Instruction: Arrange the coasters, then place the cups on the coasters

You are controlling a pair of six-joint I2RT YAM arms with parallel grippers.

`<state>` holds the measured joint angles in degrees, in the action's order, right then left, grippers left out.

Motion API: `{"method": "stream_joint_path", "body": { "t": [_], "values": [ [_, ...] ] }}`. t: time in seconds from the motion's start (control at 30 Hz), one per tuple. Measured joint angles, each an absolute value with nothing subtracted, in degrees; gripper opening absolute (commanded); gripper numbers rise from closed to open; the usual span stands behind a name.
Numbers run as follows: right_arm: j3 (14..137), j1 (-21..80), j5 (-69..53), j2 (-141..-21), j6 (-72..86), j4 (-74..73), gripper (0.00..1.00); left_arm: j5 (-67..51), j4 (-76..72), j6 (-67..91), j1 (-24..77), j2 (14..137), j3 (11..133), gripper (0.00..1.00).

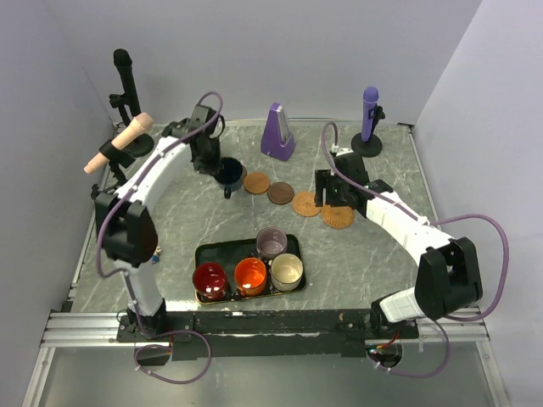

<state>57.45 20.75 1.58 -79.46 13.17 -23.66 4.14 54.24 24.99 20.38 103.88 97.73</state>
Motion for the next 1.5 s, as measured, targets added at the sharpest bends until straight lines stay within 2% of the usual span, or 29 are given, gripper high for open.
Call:
{"method": "stream_joint_path", "body": {
  "t": [0.13,0.33,1.5],
  "values": [
    [59.8,20.8,2.2,-81.3,12.1,-23.4,0.78,4.6,53.8,24.0,19.4,111.0,106.3,0.01],
    [61.8,20.8,2.4,-82.4,11.0,-23.2,0.78,4.5,54.2,22.5,17.9,117.7,111.2,0.01],
    [64.1,20.7,2.3,-84.6,9.7,-23.1,0.78,4.4,50.0,24.8,16.6,126.8,117.4,0.01]
  ]
}}
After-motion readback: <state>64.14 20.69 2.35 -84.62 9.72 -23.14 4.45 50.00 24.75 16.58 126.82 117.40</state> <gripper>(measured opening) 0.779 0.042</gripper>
